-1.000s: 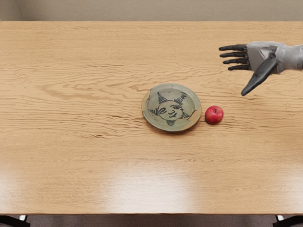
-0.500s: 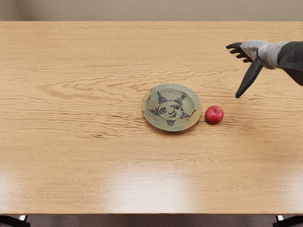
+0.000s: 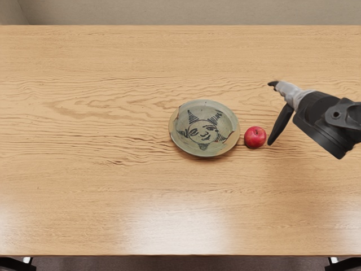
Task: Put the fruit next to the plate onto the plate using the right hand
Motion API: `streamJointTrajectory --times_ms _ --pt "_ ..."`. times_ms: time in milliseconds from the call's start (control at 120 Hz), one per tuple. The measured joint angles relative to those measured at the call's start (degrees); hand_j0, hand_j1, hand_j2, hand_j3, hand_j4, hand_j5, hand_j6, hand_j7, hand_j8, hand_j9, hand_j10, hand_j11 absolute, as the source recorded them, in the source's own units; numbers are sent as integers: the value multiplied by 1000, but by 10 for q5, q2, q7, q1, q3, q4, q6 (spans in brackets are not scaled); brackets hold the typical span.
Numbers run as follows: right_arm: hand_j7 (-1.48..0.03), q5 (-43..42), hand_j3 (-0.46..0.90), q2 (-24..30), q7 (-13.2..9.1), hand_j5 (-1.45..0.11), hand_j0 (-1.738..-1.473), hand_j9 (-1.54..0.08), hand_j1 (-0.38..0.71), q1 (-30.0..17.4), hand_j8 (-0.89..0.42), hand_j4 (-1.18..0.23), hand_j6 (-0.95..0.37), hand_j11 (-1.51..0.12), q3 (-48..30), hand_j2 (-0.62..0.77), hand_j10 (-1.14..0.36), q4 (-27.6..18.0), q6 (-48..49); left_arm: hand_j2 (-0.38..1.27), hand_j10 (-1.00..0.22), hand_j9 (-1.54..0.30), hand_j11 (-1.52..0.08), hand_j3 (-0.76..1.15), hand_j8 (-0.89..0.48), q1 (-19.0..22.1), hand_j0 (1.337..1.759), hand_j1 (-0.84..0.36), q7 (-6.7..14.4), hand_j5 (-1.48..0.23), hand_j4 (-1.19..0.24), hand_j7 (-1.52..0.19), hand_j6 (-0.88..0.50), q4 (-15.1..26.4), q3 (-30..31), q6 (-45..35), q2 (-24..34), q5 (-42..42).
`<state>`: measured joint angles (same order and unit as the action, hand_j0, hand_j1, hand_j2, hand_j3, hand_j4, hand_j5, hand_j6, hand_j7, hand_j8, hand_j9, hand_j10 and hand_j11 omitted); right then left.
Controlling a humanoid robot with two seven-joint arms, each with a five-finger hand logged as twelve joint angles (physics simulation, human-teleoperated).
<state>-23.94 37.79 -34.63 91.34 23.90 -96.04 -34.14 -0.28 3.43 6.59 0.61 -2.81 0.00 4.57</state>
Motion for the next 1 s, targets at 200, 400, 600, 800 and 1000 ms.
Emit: streamJointTrajectory --times_ms 200,400,600,800,1000 --pt "-49 0 0 -69 -3 -49 -1658 -49 -304 -21 -40 -39 -40 -49 3 -7 -39 23 -7 49 -243 -316 -316 0 -243 0 1658 58 0 -316 -243 -316 -244 0 0 0 0 0" --pt "-51 1 0 -109 -4 -51 -1658 -51 -302 -50 -41 -40 -41 -51 4 -7 -40 48 -8 49 -243 -316 -316 0 -243 0 1658 58 0 -316 -243 -316 -244 0 0 0 0 0" --pt "-55 18 0 -117 -4 -55 -1658 -55 -299 -61 -43 -43 -44 -55 5 -8 -43 69 -9 49 -243 -316 -316 0 -243 0 1658 58 0 -316 -243 -316 -243 0 0 0 0 0" --pt "-57 39 0 -116 -4 -57 -1658 -57 -297 -64 -45 -45 -45 -57 14 -8 -45 87 -9 49 -243 -316 -316 0 -243 0 1658 58 0 -316 -243 -316 -243 0 0 0 0 0" --pt "-80 61 0 -117 -4 -80 -1658 -80 -276 -63 -63 -62 -63 -80 15 -12 -62 94 -9 49 -243 -316 -316 0 -243 0 1658 58 0 -316 -243 -316 -243 0 0 0 0 0"
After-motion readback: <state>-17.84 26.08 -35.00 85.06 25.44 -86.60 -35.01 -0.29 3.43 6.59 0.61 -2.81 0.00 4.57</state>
